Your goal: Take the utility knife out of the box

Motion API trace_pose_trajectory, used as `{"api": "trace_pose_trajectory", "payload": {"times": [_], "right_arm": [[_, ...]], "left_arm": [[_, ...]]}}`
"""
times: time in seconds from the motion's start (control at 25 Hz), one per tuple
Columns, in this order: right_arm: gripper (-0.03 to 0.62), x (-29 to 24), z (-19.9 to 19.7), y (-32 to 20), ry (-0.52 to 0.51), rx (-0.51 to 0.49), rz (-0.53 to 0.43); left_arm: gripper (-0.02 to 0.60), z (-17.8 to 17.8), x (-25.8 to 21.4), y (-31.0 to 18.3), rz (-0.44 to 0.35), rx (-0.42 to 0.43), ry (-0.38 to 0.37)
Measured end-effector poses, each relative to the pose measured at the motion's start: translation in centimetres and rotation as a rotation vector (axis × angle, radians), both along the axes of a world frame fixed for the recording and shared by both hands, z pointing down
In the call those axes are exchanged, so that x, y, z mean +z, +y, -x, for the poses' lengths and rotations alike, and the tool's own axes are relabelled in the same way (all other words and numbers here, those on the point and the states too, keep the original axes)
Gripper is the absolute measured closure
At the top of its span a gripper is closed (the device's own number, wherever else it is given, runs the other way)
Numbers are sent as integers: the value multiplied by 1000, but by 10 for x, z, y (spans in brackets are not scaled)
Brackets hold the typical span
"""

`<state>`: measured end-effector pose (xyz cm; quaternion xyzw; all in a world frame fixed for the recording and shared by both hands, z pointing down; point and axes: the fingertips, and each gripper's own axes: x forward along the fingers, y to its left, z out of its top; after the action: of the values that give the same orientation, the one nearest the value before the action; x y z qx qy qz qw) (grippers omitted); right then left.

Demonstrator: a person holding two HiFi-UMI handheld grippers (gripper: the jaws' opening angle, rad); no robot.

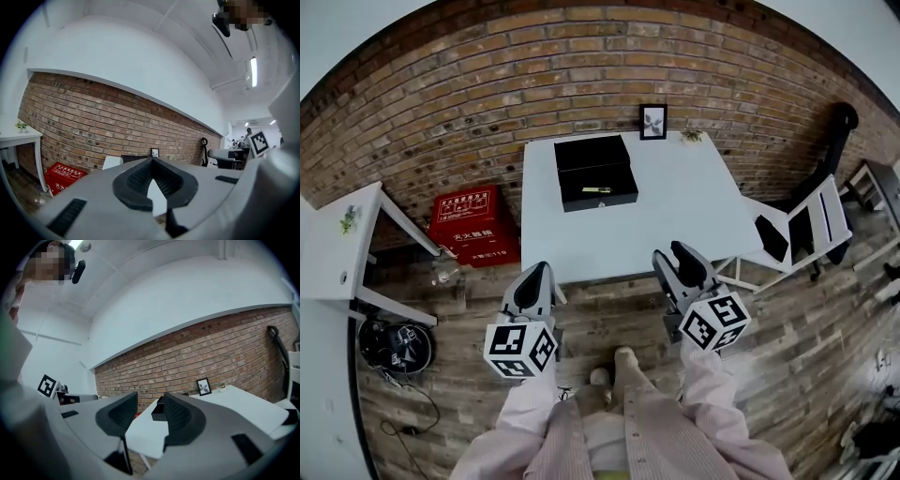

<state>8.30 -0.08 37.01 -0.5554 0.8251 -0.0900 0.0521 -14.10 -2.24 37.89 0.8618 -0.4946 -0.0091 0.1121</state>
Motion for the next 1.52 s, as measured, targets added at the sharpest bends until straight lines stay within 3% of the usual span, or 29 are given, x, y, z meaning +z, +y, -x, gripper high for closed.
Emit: {"api": "trace_pose_trajectory", "payload": {"times": [0.32, 0.76, 1.52], "right_arm": [[436, 13, -9, -38, -13, 5, 20], [436, 30, -18, -140, -22, -39, 61], [436, 77, -25, -284, 23, -255, 199]], "left_arm": [[589, -1, 10, -33, 15, -15, -12], [589, 3, 23, -117, 56, -90, -30], [589, -33, 57, -239, 171, -182, -26]]}}
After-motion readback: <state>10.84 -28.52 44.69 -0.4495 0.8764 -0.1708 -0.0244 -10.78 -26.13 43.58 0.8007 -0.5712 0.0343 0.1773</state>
